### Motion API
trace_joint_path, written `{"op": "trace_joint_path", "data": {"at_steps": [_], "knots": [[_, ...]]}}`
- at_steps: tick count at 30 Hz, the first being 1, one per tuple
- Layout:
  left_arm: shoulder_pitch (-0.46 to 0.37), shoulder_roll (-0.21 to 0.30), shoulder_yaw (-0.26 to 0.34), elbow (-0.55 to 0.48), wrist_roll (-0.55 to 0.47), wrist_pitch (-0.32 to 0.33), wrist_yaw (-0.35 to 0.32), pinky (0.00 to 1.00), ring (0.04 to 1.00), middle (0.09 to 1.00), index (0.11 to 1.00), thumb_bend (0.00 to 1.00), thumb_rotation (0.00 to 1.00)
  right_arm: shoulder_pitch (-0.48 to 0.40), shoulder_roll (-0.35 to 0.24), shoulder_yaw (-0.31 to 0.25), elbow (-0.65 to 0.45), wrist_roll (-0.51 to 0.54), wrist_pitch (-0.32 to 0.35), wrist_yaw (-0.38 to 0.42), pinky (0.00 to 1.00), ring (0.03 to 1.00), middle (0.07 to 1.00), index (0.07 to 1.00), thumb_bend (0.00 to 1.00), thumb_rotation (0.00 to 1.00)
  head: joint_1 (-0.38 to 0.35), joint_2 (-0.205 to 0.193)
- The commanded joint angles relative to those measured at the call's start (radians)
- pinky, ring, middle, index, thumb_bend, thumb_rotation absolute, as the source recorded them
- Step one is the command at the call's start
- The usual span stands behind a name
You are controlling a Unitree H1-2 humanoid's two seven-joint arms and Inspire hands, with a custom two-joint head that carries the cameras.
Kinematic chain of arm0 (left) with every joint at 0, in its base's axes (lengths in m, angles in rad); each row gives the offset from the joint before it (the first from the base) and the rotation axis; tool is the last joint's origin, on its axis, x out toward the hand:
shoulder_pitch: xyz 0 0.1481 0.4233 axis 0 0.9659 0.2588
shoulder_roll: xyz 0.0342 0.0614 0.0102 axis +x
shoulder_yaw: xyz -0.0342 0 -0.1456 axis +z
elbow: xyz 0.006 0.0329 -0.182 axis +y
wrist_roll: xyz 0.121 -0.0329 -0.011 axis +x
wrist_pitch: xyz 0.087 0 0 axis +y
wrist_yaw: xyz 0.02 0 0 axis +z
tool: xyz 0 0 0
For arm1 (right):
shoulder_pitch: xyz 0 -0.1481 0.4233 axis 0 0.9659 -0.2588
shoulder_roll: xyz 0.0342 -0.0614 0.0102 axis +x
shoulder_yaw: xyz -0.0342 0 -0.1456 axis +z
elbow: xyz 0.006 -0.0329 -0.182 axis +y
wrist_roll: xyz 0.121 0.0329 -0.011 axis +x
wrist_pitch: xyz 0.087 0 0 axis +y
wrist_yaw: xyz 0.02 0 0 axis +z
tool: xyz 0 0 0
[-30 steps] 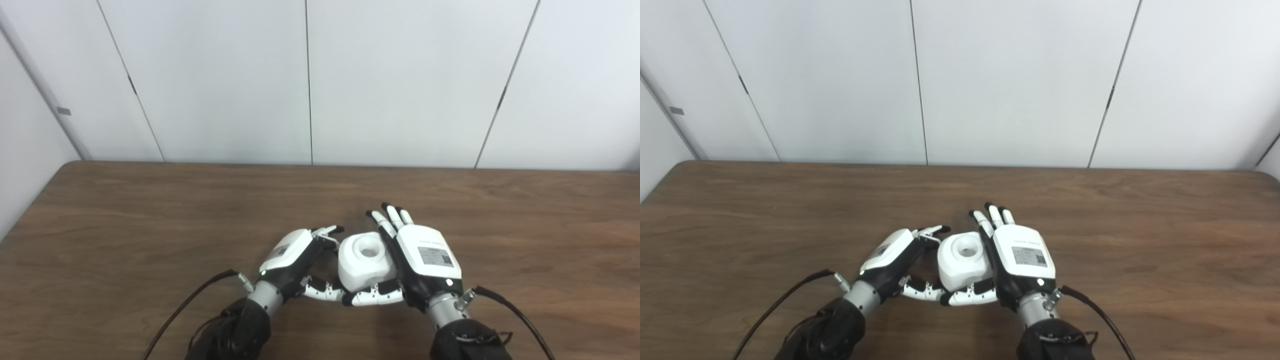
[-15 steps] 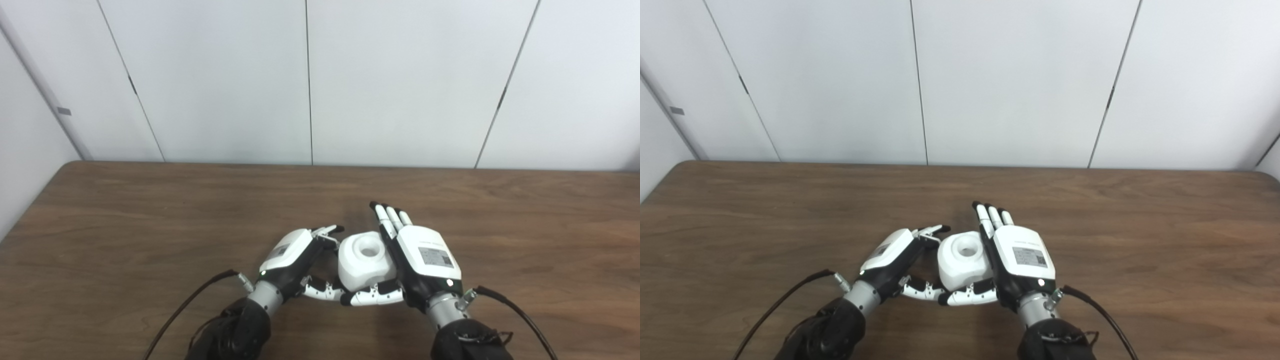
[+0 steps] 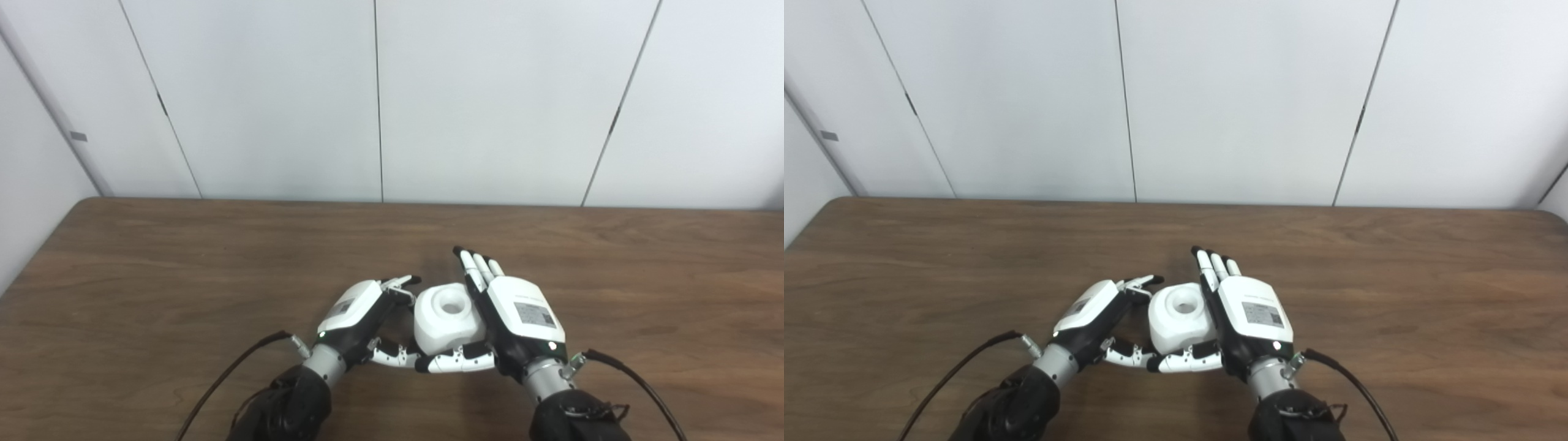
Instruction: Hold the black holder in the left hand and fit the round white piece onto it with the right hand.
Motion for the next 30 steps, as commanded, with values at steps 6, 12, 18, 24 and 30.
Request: {"op": "trace_joint_path", "data": {"at_steps": [6, 12, 18, 24, 30], "knots": [[-0.03, 0.001, 0.001, -0.005, 0.006, -0.006, 0.007, 0.99, 0.959, 0.941, 0.478, 0.51, 0.05, -0.01, -0.014, -0.007, -0.034, 0.037, 0.001, 0.025, 0.74, 1.0, 1.0, 1.0, 1.0, 0.56, 0.001, -0.001], [-0.03, 0.001, 0.001, -0.007, 0.005, -0.005, 0.007, 0.99, 0.957, 0.939, 0.478, 0.51, 0.05, -0.011, -0.022, -0.006, -0.037, 0.045, 0.003, 0.026, 0.74, 1.0, 1.0, 1.0, 1.0, 0.56, 0.001, -0.001], [-0.031, 0.0, 0.001, -0.006, 0.008, 0.003, 0.005, 1.0, 0.957, 0.938, 0.478, 0.51, 0.05, -0.011, -0.029, -0.003, -0.035, 0.055, -0.001, 0.023, 0.73, 1.0, 1.0, 1.0, 1.0, 0.56, 0.001, -0.001], [-0.031, -0.003, 0.004, -0.002, 0.0, 0.009, 0.004, 1.0, 0.962, 0.941, 0.478, 0.52, 0.05, -0.012, -0.032, 0.0, -0.029, 0.063, -0.002, 0.016, 0.73, 1.0, 1.0, 1.0, 1.0, 0.56, 0.003, -0.004], [-0.034, -0.003, 0.006, -0.013, -0.007, 0.036, -0.016, 1.0, 0.978, 0.954, 0.479, 0.52, 0.05, -0.013, -0.031, 0.003, -0.027, 0.064, -0.002, 0.016, 0.73, 1.0, 1.0, 1.0, 1.0, 0.55, 0.002, -0.004]]}}
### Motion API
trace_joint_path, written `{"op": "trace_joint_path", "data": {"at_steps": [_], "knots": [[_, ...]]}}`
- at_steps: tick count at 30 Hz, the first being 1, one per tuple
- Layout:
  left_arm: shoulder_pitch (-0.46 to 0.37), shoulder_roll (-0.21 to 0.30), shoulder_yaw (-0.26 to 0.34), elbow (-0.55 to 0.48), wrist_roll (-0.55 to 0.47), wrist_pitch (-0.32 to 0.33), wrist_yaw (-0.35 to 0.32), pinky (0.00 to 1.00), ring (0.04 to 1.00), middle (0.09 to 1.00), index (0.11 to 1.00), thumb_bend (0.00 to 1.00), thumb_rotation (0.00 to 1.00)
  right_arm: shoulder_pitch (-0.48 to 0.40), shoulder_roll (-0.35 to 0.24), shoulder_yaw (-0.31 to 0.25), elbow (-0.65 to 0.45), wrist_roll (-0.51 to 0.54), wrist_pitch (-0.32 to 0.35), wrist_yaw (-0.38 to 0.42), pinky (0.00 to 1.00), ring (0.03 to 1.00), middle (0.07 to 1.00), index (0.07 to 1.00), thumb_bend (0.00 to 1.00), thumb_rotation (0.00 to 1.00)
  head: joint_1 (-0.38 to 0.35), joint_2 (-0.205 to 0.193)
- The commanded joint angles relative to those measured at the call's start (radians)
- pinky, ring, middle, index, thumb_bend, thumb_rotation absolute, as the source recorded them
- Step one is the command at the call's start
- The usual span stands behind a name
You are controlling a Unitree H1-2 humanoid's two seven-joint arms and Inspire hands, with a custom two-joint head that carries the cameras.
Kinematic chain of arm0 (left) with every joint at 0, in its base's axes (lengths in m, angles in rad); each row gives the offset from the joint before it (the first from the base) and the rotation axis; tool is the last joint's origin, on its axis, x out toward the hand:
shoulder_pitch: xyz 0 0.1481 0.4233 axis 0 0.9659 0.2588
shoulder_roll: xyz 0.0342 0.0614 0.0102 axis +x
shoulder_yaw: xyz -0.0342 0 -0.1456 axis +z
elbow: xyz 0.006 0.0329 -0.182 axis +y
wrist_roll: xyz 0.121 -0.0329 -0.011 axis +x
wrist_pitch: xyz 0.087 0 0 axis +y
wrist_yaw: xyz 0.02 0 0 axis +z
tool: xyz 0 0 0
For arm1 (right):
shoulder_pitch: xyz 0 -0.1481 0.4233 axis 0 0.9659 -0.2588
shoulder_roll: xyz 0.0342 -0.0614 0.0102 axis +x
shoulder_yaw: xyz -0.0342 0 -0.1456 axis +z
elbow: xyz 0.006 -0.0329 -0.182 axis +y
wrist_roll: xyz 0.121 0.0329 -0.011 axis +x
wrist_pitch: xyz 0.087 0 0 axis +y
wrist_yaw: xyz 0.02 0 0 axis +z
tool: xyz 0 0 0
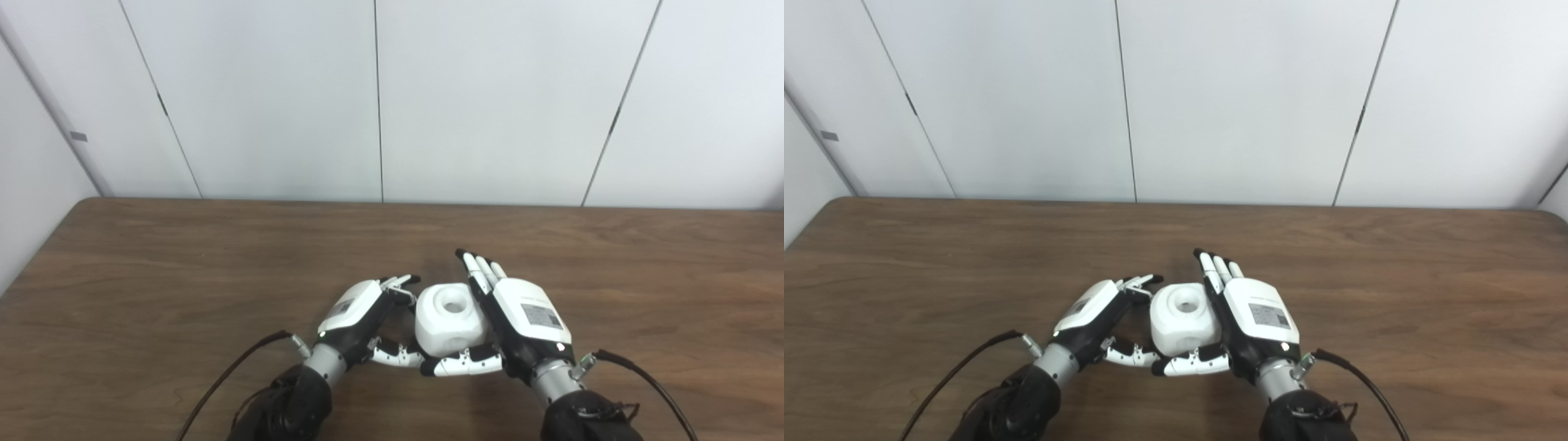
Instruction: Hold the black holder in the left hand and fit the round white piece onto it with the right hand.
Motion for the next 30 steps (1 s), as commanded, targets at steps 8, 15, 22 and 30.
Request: {"op": "trace_joint_path", "data": {"at_steps": [8, 15, 22, 30], "knots": [[-0.028, -0.003, 0.013, -0.017, -0.031, 0.017, -0.015, 1.0, 0.988, 0.965, 0.482, 0.52, 0.06, -0.013, 0.002, 0.006, -0.012, 0.015, -0.003, 0.004, 0.73, 1.0, 1.0, 1.0, 1.0, 0.55, 0.002, -0.001], [-0.031, -0.003, 0.014, -0.016, -0.027, 0.02, -0.024, 1.0, 0.991, 0.971, 0.485, 0.52, 0.06, -0.014, 0.0, 0.007, -0.012, 0.016, -0.002, 0.005, 0.73, 1.0, 1.0, 1.0, 1.0, 0.55, 0.003, -0.002], [-0.033, -0.002, 0.013, -0.014, -0.025, 0.024, -0.028, 1.0, 0.992, 0.973, 0.487, 0.52, 0.07, -0.014, -0.001, 0.009, -0.009, 0.017, -0.002, 0.003, 0.73, 1.0, 1.0, 1.0, 1.0, 0.56, 0.003, -0.004], [-0.035, 0.002, 0.008, -0.014, -0.022, 0.025, -0.03, 1.0, 0.999, 0.979, 0.489, 0.52, 0.07, -0.014, -0.001, 0.008, -0.008, 0.02, -0.001, 0.003, 0.74, 1.0, 1.0, 1.0, 1.0, 0.56, 0.003, -0.004]]}}
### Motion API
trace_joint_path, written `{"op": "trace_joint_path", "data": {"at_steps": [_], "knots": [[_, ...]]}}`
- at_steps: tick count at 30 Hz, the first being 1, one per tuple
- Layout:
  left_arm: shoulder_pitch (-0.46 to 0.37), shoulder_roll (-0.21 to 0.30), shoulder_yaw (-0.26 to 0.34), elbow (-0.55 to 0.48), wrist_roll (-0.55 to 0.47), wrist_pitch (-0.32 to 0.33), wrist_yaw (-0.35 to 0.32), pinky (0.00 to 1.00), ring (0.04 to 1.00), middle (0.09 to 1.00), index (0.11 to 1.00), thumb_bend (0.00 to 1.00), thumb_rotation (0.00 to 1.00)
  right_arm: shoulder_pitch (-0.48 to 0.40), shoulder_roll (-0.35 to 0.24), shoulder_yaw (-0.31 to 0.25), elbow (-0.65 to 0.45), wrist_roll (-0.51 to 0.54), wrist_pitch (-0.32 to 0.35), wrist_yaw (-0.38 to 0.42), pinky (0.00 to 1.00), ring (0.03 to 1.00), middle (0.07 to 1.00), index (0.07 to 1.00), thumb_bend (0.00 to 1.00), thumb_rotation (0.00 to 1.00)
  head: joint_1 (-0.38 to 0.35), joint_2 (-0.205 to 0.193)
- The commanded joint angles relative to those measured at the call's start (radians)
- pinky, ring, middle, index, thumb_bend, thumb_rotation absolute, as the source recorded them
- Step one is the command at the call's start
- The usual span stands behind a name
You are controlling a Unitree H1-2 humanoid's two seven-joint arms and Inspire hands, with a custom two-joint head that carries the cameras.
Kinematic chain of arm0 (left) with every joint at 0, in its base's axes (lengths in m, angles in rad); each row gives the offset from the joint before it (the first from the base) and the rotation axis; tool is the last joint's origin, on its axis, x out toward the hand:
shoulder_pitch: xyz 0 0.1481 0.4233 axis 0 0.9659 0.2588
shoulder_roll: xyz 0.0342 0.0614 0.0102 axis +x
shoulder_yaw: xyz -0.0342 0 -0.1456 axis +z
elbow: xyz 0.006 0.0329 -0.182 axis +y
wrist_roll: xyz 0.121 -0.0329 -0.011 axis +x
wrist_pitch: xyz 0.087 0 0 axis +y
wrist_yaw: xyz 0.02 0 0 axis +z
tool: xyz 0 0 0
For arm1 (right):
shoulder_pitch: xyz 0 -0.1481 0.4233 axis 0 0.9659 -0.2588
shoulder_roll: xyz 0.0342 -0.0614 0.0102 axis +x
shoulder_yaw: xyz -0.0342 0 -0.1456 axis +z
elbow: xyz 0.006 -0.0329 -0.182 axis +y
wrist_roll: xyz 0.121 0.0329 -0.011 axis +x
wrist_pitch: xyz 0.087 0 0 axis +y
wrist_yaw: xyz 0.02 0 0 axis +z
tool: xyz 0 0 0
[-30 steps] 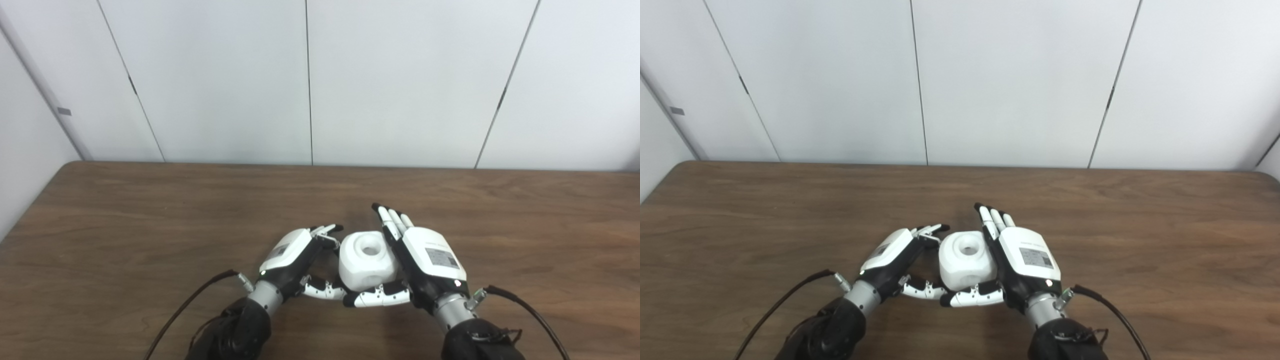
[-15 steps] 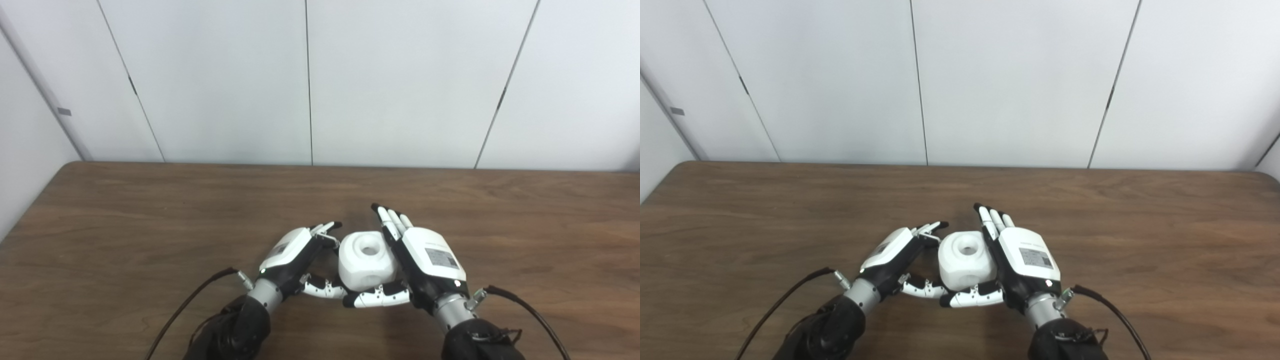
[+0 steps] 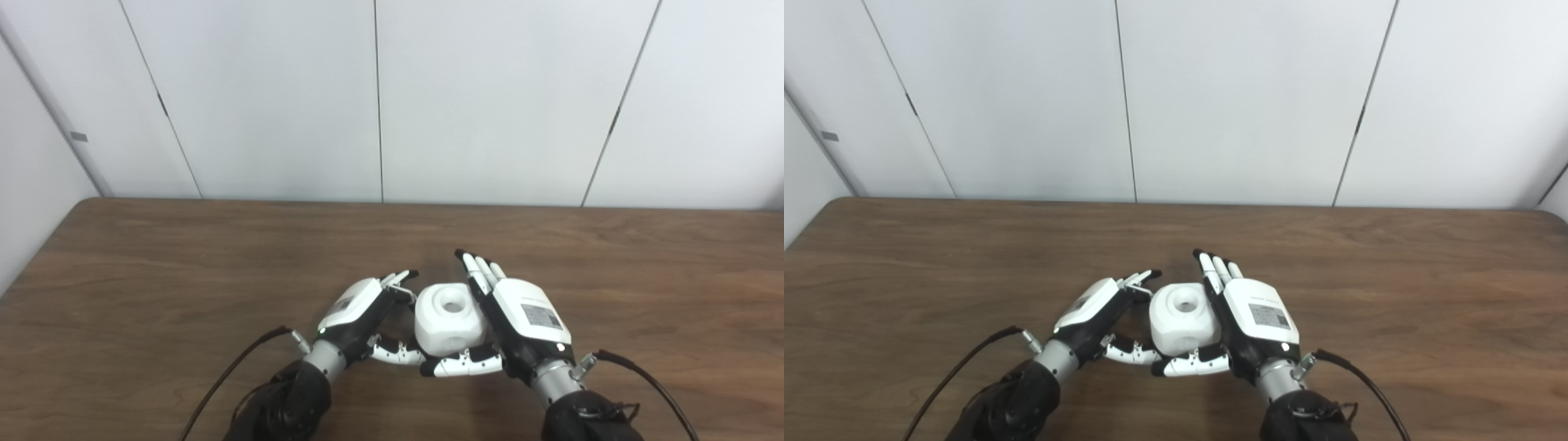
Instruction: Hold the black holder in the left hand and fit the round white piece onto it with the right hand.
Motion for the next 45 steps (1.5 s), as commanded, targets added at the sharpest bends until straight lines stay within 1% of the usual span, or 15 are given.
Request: {"op": "trace_joint_path", "data": {"at_steps": [1, 5, 6, 7, 9, 10, 13, 29, 37, 42, 45], "knots": [[-0.026, 0.002, -0.001, -0.012, -0.004, 0.001, -0.003, 1.0, 0.999, 0.98, 0.49, 0.52, 0.07, -0.014, 0.003, 0.007, -0.008, 0.006, -0.002, 0.005, 0.74, 1.0, 1.0, 1.0, 1.0, 0.56, 0.0, -0.001], [-0.029, 0.004, -0.003, -0.012, -0.002, 0.008, -0.01, 1.0, 1.0, 0.987, 0.491, 0.52, 0.07, -0.015, 0.003, 0.007, -0.007, 0.009, 0.0, 0.006, 0.74, 1.0, 1.0, 1.0, 1.0, 0.56, 0.0, -0.002], [-0.03, 0.005, -0.004, -0.013, 0.0, 0.01, -0.013, 1.0, 1.0, 0.985, 0.536, 0.79, 0.14, -0.015, 0.004, 0.007, -0.007, 0.009, 0.0, 0.007, 0.74, 1.0, 1.0, 1.0, 1.0, 0.56, 0.0, -0.002], [-0.031, 0.006, -0.005, -0.013, 0.001, 0.013, -0.016, 1.0, 1.0, 0.986, 0.561, 0.91, 0.18, -0.015, 0.003, 0.007, -0.007, 0.01, 0.001, 0.008, 0.74, 1.0, 1.0, 1.0, 1.0, 0.56, 0.001, -0.002], [-0.031, 0.006, -0.005, -0.015, 0.0, 0.017, -0.019, 1.0, 1.0, 0.988, 0.58, 0.97, 0.2, -0.015, 0.003, 0.006, -0.007, 0.011, 0.0, 0.008, 0.74, 1.0, 1.0, 1.0, 1.0, 0.56, 0.001, -0.002], [-0.03, 0.005, -0.005, -0.015, 0.0, 0.017, -0.019, 1.0, 1.0, 0.988, 0.585, 0.99, 0.2, -0.015, 0.003, 0.007, -0.007, 0.012, 0.0, 0.007, 0.74, 1.0, 1.0, 1.0, 1.0, 0.56, 0.001, -0.002], [-0.03, 0.007, -0.007, -0.017, 0.003, 0.018, -0.019, 1.0, 1.0, 0.988, 0.603, 1.0, 0.22, -0.014, 0.002, 0.007, -0.008, 0.016, 0.001, 0.008, 0.74, 1.0, 1.0, 1.0, 1.0, 0.56, 0.002, -0.002], [-0.04, 0.015, -0.019, -0.019, 0.02, 0.035, -0.04, 1.0, 0.998, 0.995, 0.697, 1.0, 0.26, -0.021, -0.002, 0.005, -0.007, 0.031, 0.006, 0.012, 0.75, 1.0, 1.0, 1.0, 1.0, 0.55, 0.0, -0.004], [-0.054, 0.03, -0.045, -0.043, 0.062, 0.109, -0.092, 0.99, 1.0, 1.0, 0.794, 1.0, 0.3, -0.022, -0.003, 0.005, -0.009, 0.031, 0.007, 0.014, 0.75, 1.0, 1.0, 1.0, 1.0, 0.54, -0.002, -0.004], [-0.061, 0.038, -0.058, -0.049, 0.091, 0.135, -0.113, 0.96, 1.0, 1.0, 0.823, 1.0, 0.29, -0.021, 0.0, 0.004, -0.011, 0.032, 0.011, 0.016, 0.76, 1.0, 1.0, 1.0, 1.0, 0.53, -0.002, -0.007], [-0.063, 0.039, -0.061, -0.047, 0.1, 0.144, -0.118, 0.96, 1.0, 1.0, 0.833, 1.0, 0.29, -0.02, -0.002, 0.004, -0.009, 0.033, 0.008, 0.01, 0.76, 1.0, 1.0, 1.0, 1.0, 0.53, -0.003, -0.01]]}}
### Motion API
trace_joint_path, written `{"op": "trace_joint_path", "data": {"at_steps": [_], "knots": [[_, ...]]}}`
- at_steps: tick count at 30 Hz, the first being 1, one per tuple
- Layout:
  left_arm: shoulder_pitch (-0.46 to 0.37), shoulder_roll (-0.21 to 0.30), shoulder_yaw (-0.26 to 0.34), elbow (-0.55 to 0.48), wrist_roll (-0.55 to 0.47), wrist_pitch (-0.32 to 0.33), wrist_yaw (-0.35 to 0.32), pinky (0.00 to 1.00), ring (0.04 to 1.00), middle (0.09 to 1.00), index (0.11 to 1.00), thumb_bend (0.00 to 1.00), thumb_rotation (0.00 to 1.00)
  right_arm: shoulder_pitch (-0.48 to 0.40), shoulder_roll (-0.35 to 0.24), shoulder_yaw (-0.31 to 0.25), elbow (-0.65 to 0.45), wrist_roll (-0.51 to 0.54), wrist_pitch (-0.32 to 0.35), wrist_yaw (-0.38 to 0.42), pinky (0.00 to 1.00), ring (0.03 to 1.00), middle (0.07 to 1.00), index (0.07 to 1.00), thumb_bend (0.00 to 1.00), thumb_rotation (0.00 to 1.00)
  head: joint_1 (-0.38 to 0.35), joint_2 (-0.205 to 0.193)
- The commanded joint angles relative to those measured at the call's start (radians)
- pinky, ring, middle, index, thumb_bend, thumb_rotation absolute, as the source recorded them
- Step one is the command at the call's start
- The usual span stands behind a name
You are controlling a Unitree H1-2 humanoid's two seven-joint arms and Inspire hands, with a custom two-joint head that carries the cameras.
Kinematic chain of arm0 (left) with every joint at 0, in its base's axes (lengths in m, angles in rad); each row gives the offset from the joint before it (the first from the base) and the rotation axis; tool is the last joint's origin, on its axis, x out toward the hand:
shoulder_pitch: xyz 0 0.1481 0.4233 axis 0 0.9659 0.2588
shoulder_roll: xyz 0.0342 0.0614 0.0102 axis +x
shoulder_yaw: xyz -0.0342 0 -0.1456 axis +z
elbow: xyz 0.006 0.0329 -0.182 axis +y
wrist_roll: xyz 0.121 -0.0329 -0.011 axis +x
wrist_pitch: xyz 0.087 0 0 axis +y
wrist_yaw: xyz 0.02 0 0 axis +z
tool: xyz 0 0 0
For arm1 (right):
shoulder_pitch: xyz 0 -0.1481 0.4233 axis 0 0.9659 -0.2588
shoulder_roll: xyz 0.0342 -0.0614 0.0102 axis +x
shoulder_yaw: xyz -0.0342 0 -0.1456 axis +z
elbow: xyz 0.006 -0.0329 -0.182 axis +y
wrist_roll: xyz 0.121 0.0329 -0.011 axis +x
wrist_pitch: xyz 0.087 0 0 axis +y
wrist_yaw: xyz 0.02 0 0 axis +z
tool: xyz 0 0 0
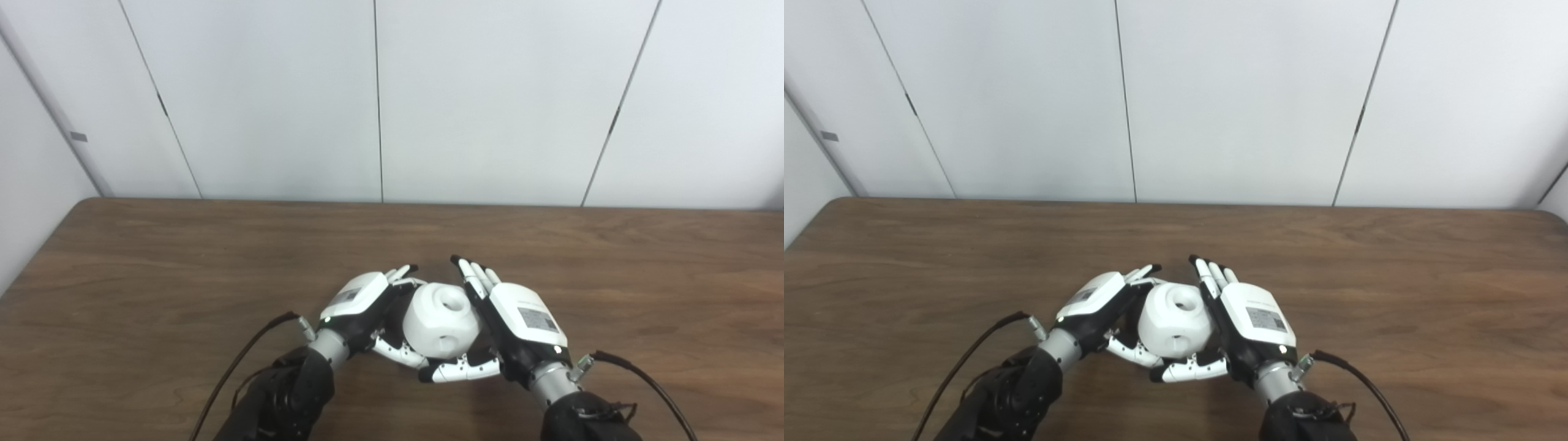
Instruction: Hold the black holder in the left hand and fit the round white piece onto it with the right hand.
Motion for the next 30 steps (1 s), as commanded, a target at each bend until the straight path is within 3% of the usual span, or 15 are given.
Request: {"op": "trace_joint_path", "data": {"at_steps": [1, 9, 30], "knots": [[-0.007, 0.009, -0.008, -0.007, 0.007, 0.035, -0.031, 0.96, 1.0, 1.0, 0.836, 1.0, 0.3, -0.02, 0.003, 0.001, -0.016, 0.007, 0.001, 0.001, 0.75, 1.0, 1.0, 1.0, 1.0, 0.54, 0.0, 0.0], [-0.014, 0.012, -0.01, -0.013, 0.017, 0.076, -0.057, 1.0, 1.0, 1.0, 0.89, 1.0, 0.33, -0.02, -0.002, -0.002, -0.01, 0.014, 0.002, -0.004, 0.76, 1.0, 1.0, 1.0, 1.0, 0.53, -0.004, -0.006], [-0.021, 0.035, 0.0, -0.034, 0.009, 0.113, -0.092, 1.0, 1.0, 1.0, 0.906, 1.0, 0.37, -0.032, -0.023, -0.046, -0.035, 0.051, 0.022, -0.022, 0.75, 1.0, 1.0, 1.0, 1.0, 0.53, -0.008, -0.014]]}}
